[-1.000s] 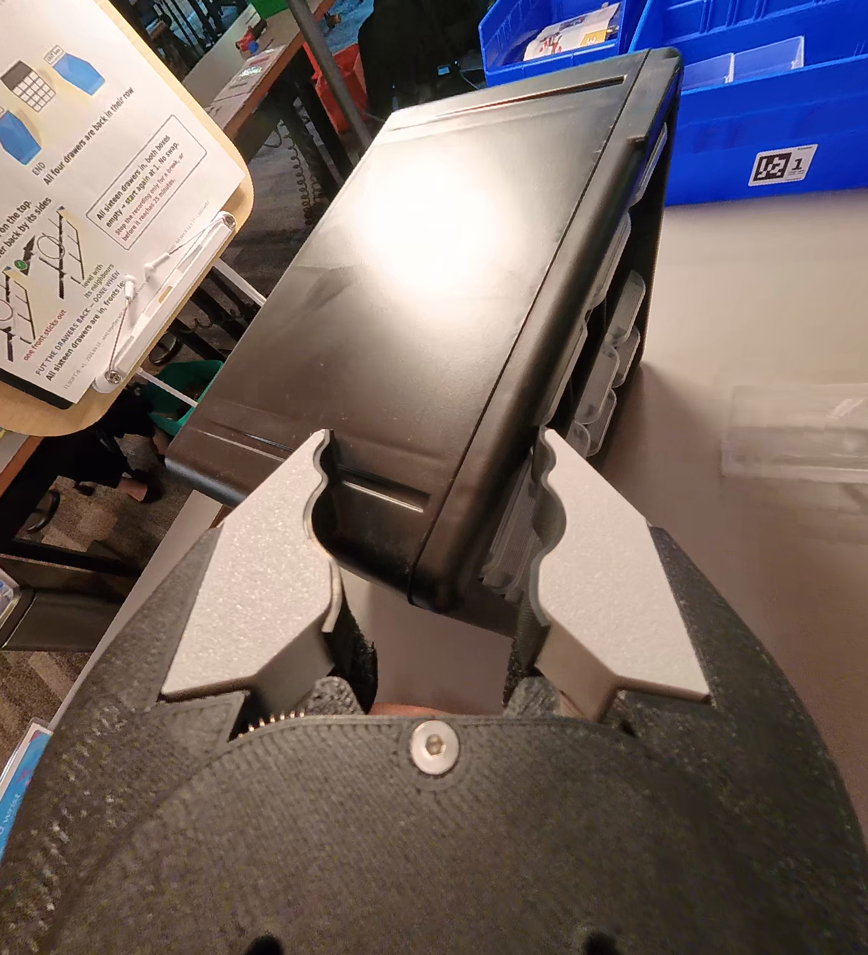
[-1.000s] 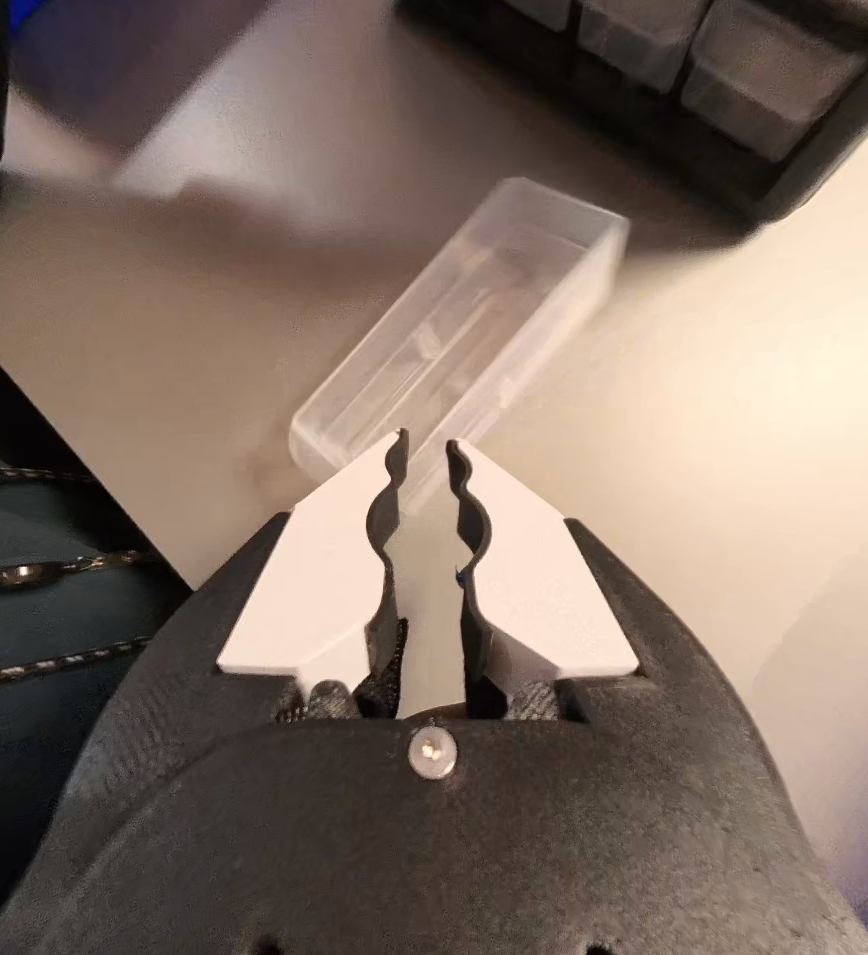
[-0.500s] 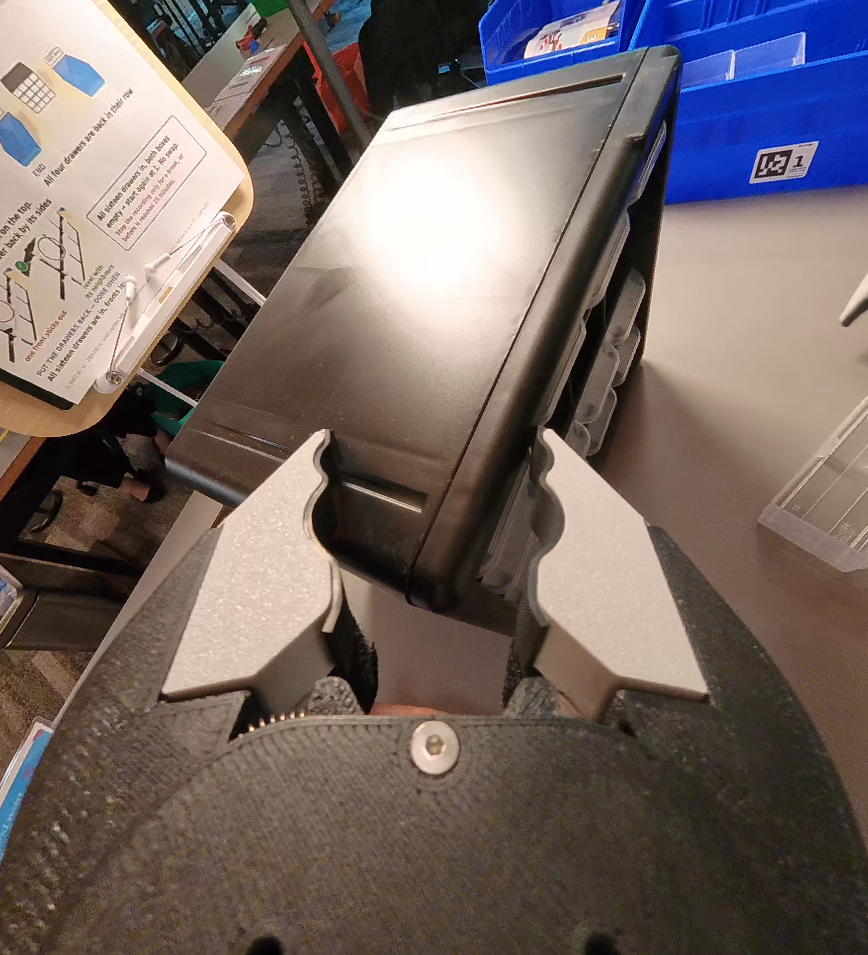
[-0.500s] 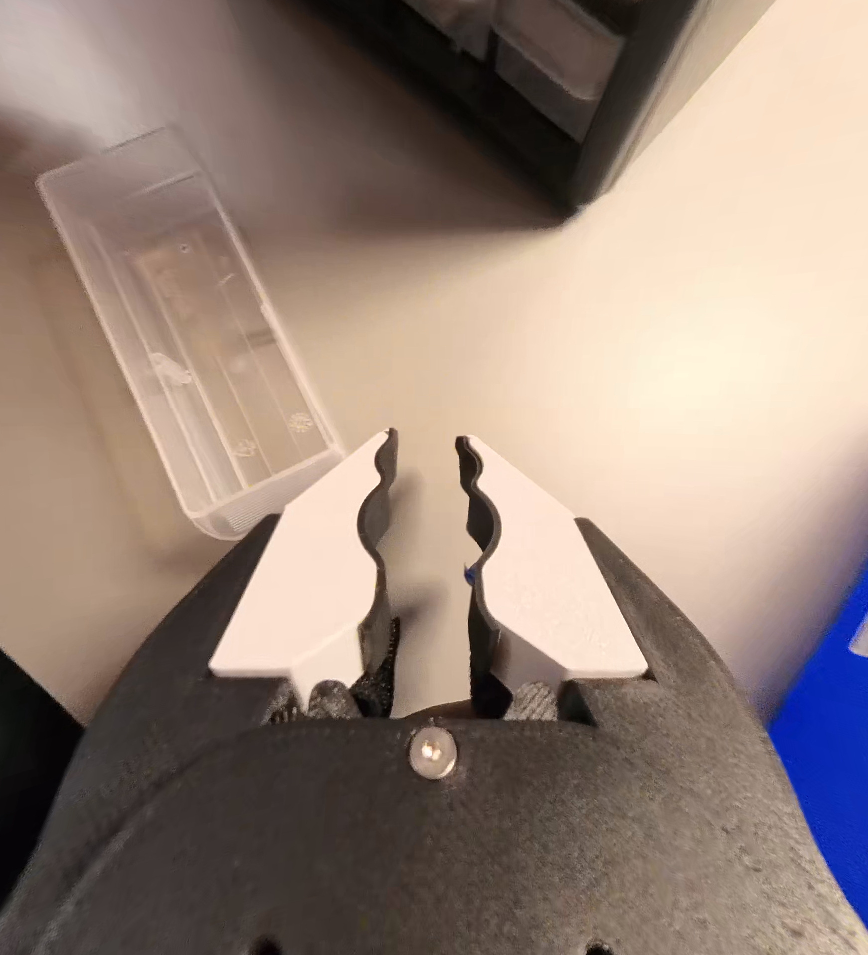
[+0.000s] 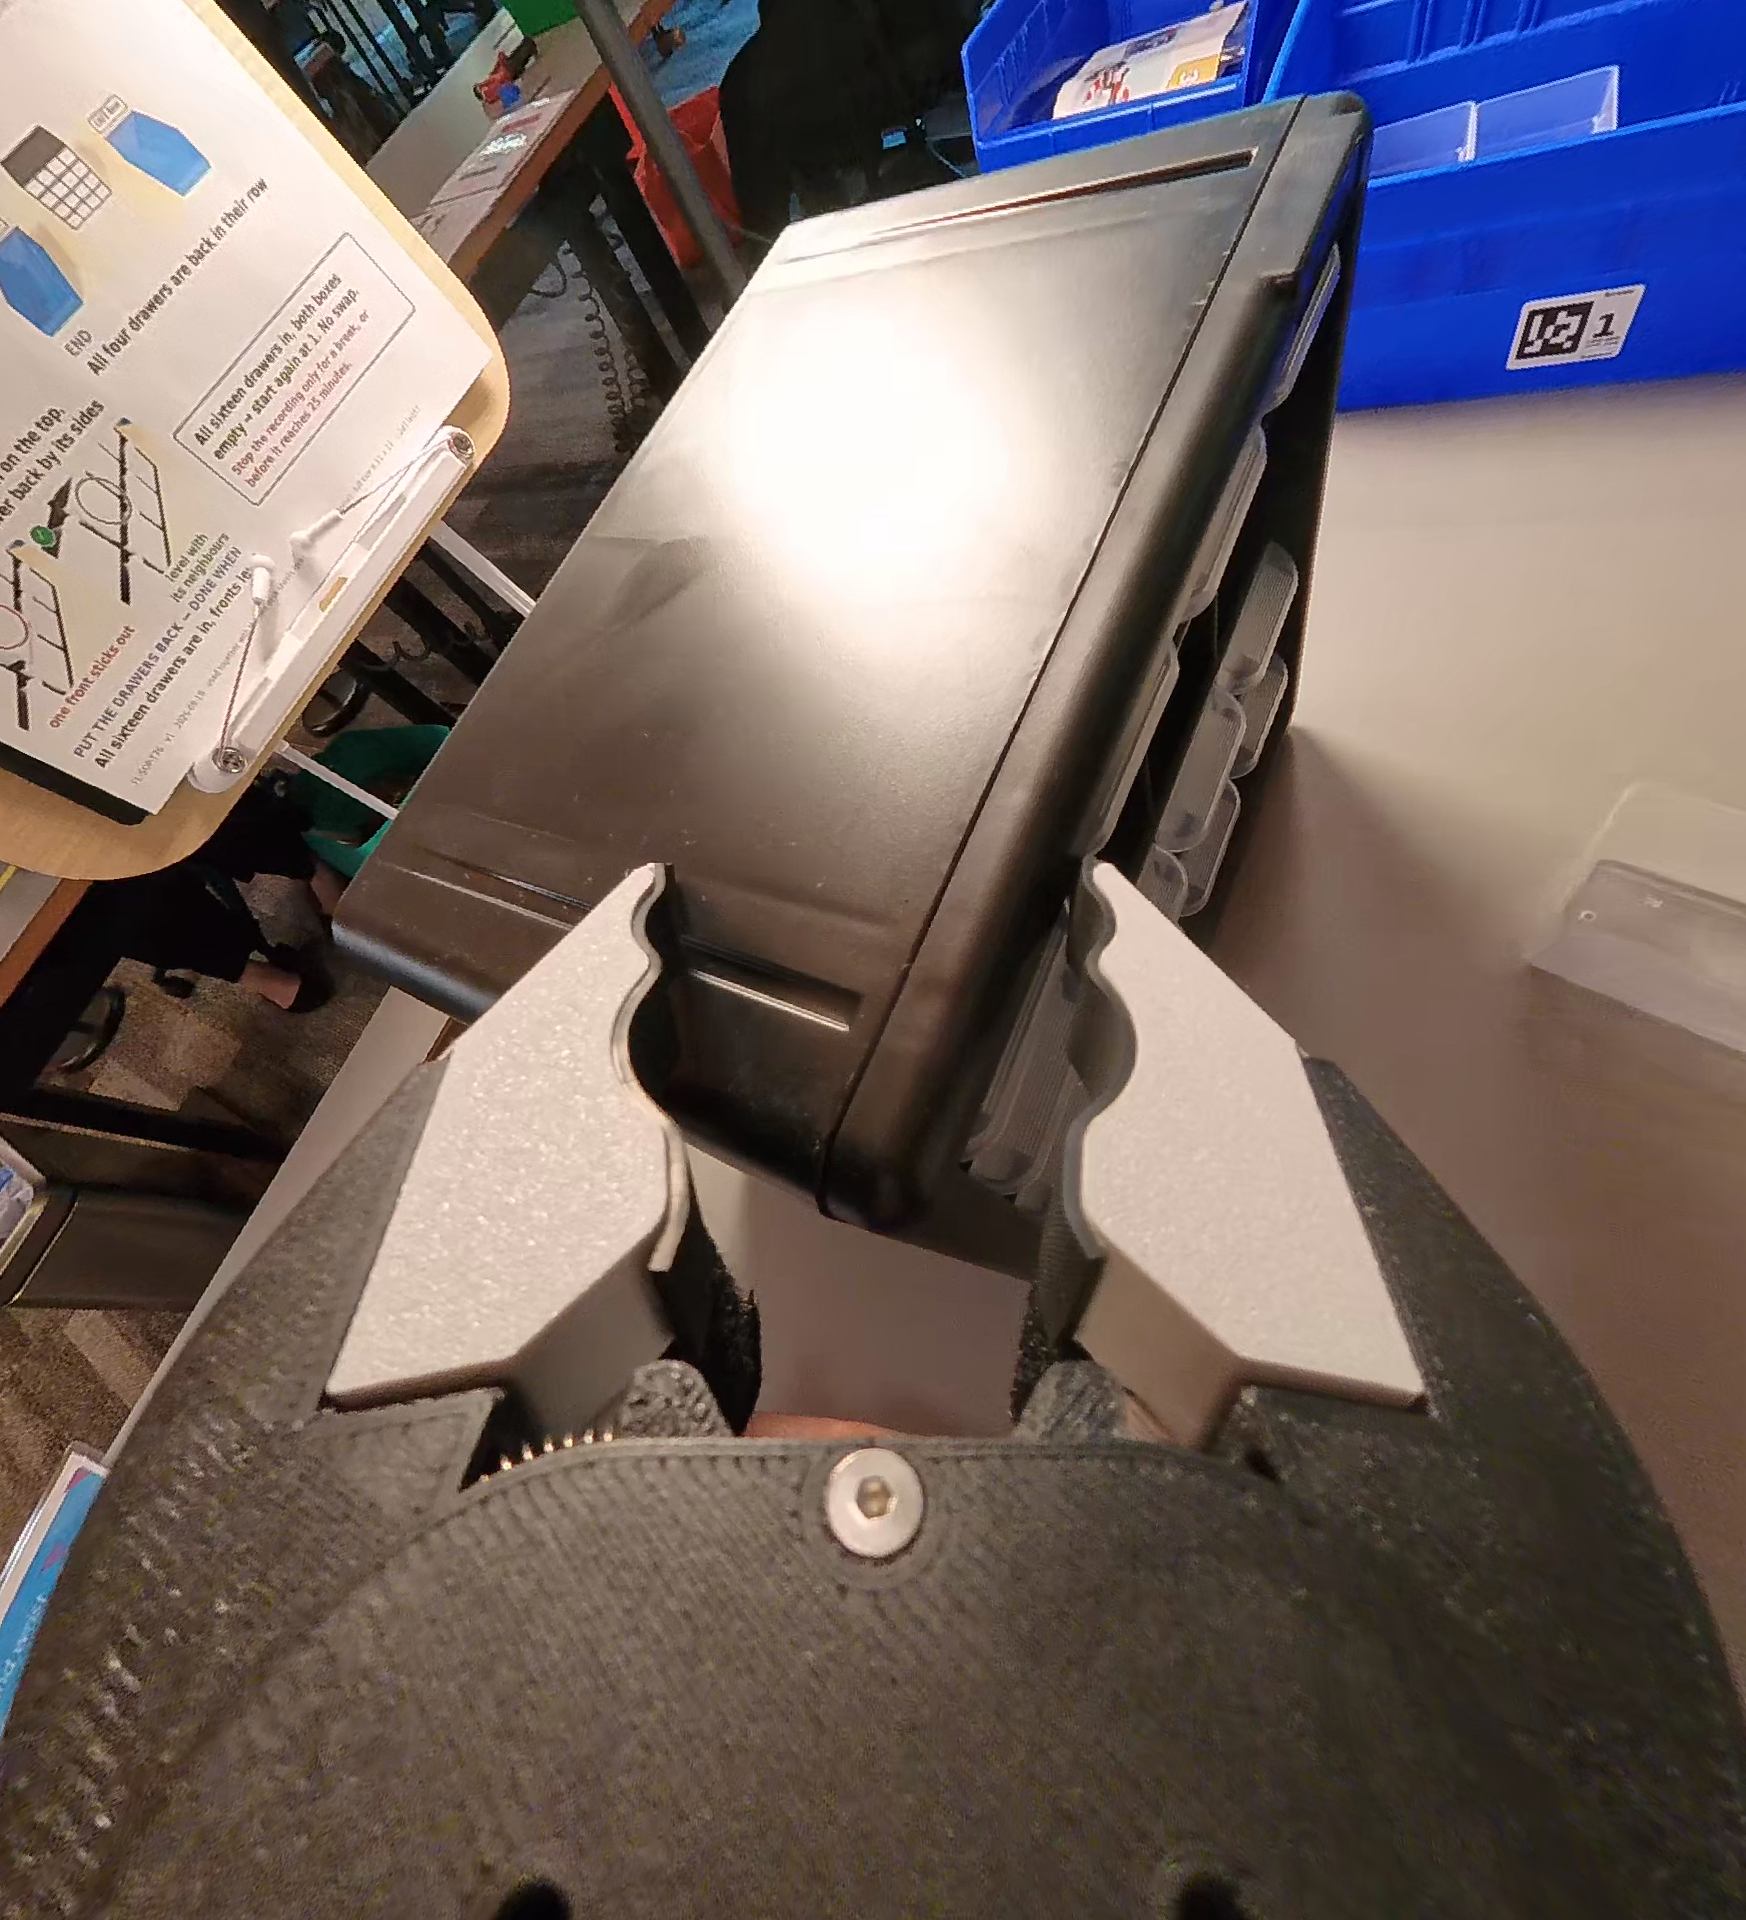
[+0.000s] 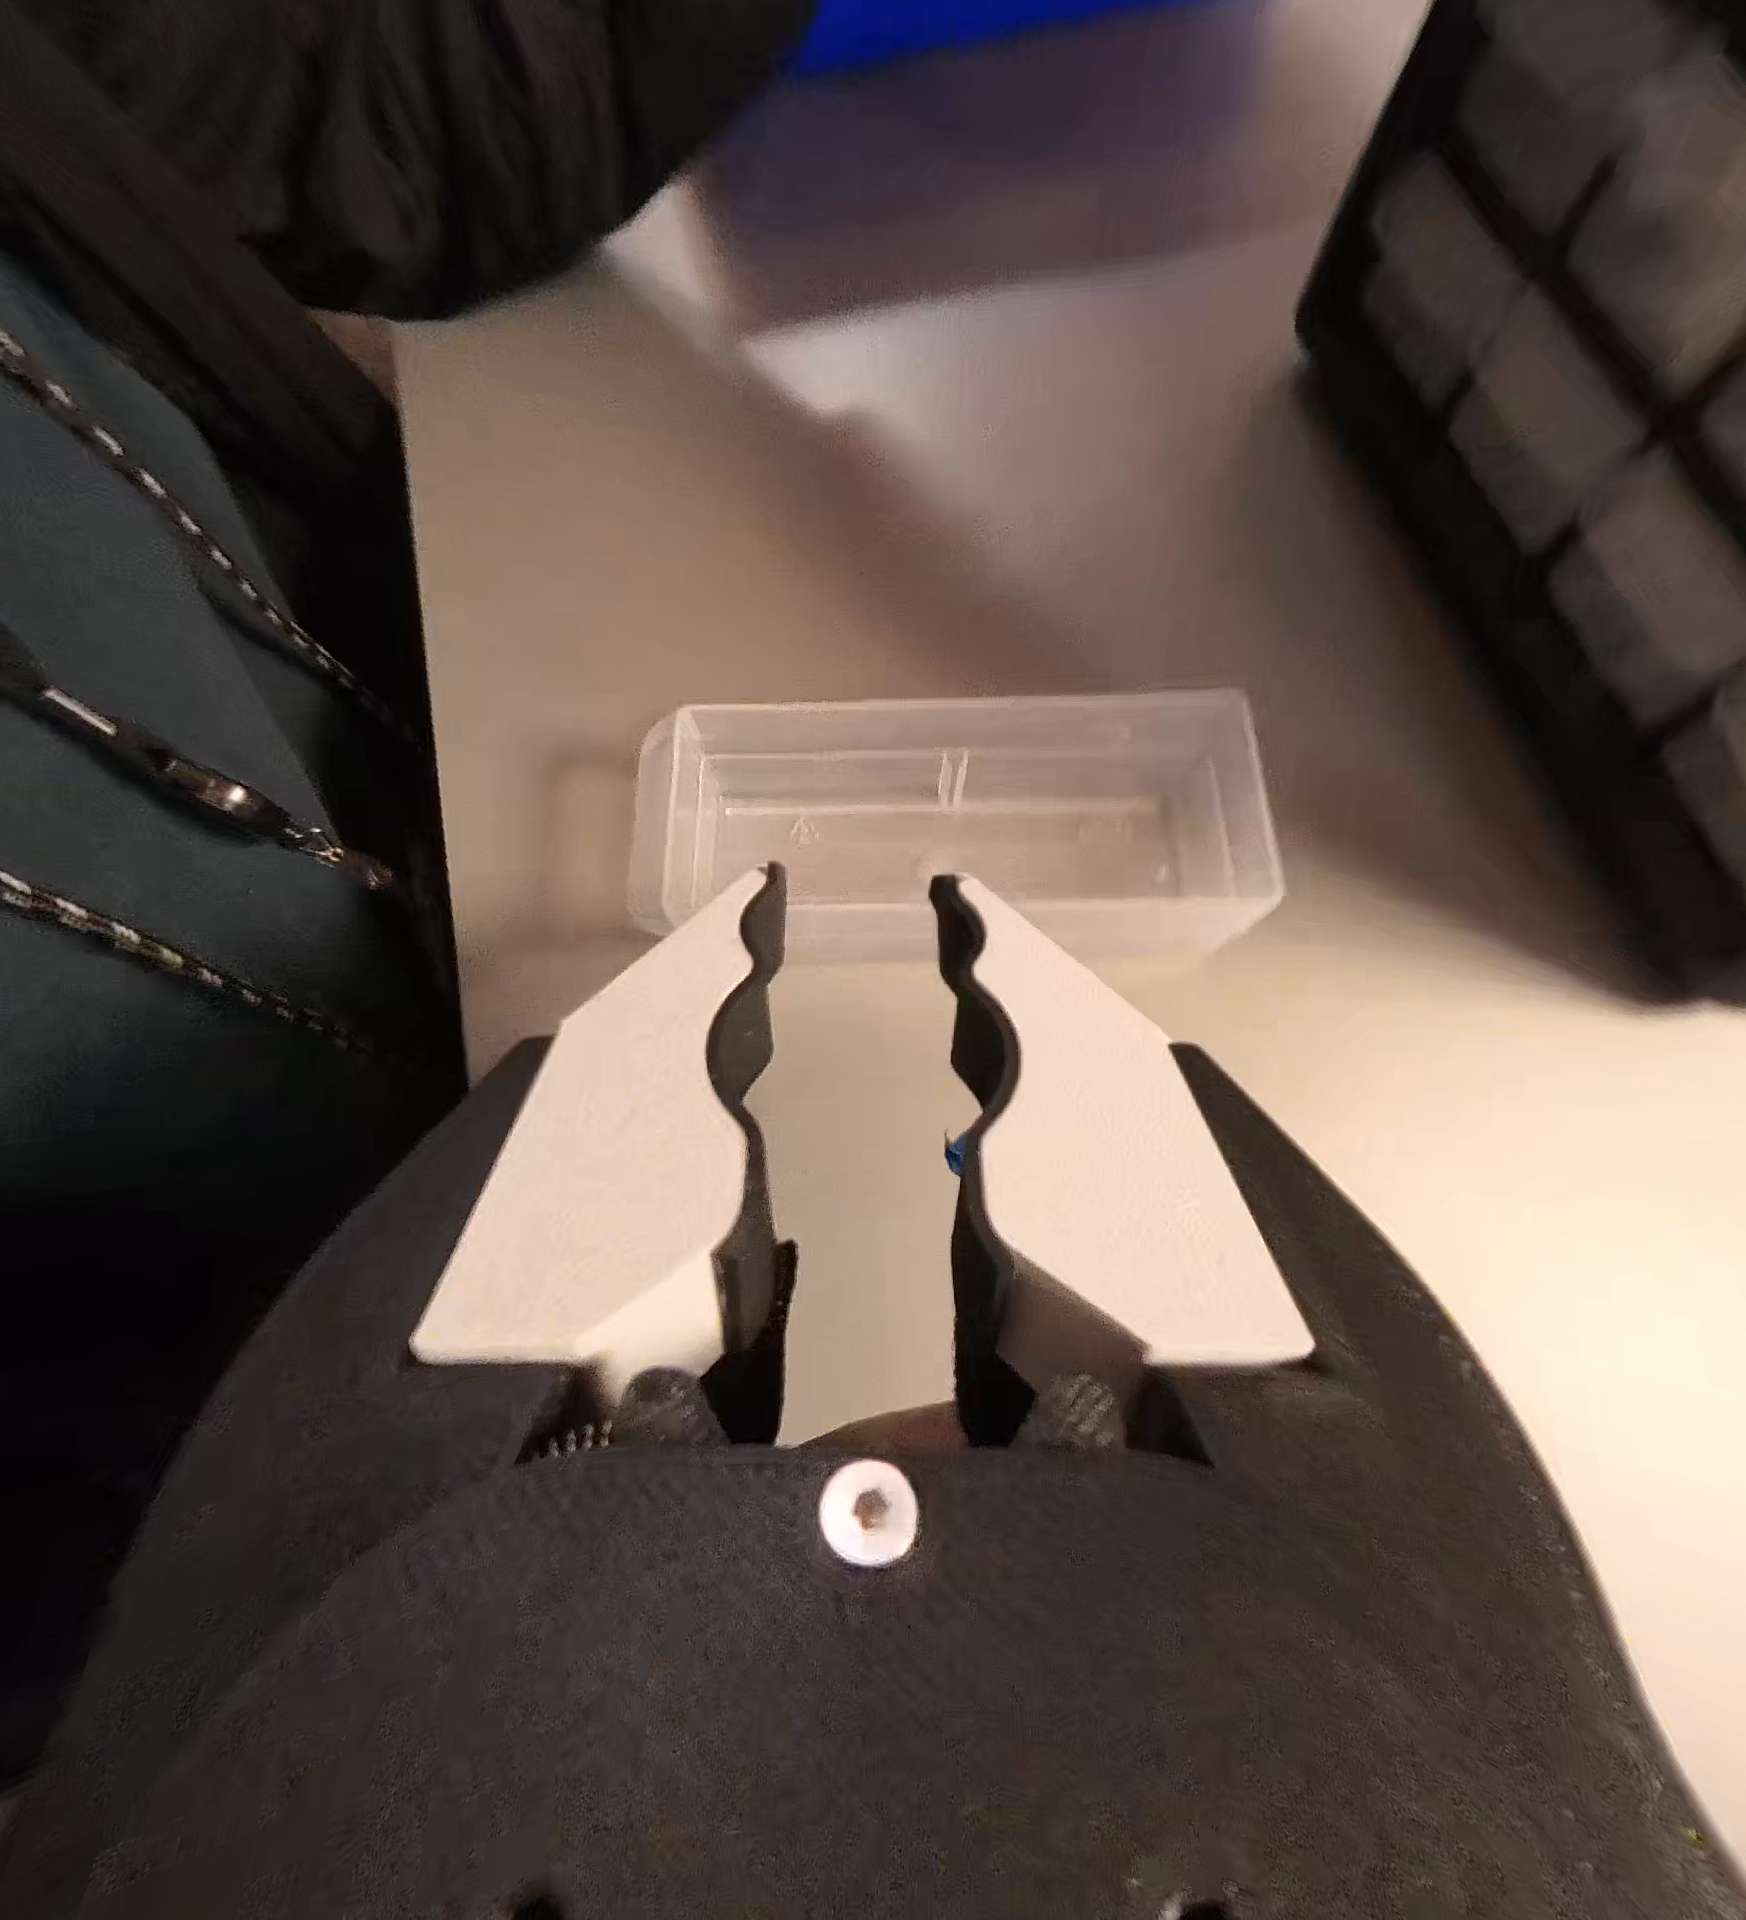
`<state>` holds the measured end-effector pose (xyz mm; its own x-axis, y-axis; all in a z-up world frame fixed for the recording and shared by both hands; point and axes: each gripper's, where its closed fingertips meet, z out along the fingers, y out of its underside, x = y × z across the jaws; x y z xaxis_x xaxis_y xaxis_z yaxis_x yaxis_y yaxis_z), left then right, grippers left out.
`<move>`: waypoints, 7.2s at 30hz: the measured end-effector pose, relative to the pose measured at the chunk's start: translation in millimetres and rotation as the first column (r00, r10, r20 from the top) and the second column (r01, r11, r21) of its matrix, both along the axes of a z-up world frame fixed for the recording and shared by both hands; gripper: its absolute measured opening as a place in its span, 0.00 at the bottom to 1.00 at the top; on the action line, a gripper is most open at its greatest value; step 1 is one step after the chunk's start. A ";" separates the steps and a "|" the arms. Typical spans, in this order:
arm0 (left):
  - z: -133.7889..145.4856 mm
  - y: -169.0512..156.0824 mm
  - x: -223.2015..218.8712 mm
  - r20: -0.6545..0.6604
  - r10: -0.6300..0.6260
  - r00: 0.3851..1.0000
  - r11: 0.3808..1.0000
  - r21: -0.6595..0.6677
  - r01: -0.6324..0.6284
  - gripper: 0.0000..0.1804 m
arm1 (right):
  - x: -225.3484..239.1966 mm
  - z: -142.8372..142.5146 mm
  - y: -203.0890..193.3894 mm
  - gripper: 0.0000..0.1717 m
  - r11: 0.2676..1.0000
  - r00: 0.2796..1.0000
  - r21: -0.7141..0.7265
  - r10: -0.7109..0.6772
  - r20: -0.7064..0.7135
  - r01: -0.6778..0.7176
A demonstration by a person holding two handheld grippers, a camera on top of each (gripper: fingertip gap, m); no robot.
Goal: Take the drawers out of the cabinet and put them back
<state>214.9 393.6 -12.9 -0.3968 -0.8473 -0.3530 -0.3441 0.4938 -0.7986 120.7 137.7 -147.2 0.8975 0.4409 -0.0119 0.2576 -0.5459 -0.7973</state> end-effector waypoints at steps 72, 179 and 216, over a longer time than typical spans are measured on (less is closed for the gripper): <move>-0.1 -0.3 0.1 -0.002 -0.005 1.000 1.000 -0.024 0.005 0.43 | 257.3 87.5 -157.2 0.21 0.855 0.753 0.079 -0.491 0.437 0.512; 1.1 -2.5 -1.1 -0.008 0.000 1.000 1.000 -0.031 0.000 0.41 | -66.2 2.6 3.1 0.25 0.994 0.961 -0.016 -0.106 -0.255 0.105; 1.7 -2.5 -1.8 -0.007 -0.005 1.000 0.999 -0.032 0.005 0.42 | 173.3 74.6 -145.3 0.02 0.961 0.626 -0.150 -0.030 0.779 0.234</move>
<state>213.2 391.1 -11.3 -0.4035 -0.8561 -0.3230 -0.3476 0.4699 -0.8114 294.1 -7.6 -72.6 0.6736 0.3930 0.6260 0.6268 -0.7525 -0.2021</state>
